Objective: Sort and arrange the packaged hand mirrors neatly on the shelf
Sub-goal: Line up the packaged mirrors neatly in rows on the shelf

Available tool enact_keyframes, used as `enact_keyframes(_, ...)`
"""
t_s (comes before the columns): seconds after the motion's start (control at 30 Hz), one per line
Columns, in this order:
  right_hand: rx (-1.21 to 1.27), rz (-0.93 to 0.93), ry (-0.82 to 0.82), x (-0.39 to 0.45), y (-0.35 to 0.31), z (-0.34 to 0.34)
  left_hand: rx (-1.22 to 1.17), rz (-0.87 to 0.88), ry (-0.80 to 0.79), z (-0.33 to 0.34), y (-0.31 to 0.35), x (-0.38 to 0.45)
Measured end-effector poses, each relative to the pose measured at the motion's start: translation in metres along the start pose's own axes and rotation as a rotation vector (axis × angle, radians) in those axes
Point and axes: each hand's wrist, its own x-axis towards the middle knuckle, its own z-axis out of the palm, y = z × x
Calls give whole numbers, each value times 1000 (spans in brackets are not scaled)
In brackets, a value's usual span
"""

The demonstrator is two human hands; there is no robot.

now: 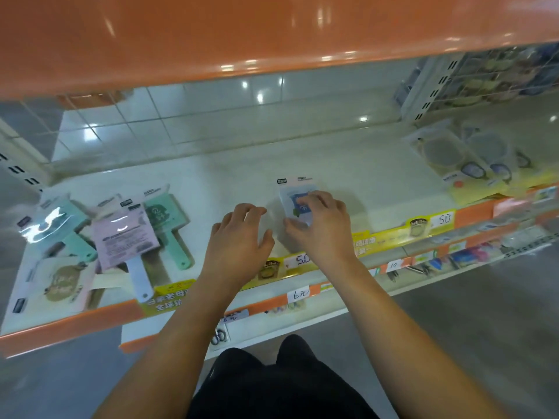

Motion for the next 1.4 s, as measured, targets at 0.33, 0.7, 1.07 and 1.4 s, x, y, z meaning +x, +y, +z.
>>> enact_keyframes(0.33, 3, 92, -207, 22, -13, 10, -5, -15, 30, 2, -12, 9)
enact_keyframes(0.7, -56, -42, -294, 40, 0, 9, -1, -123, 22, 7, -6, 22)
enact_keyframes(1.07, -187, -221, -404, 51, 27, -5, 104, -33, -183, 30, 24, 74)
enact_keyframes(1.4, -295, -358, -436, 58, 28, -8, 140, -73, -156, 37, 27, 82)
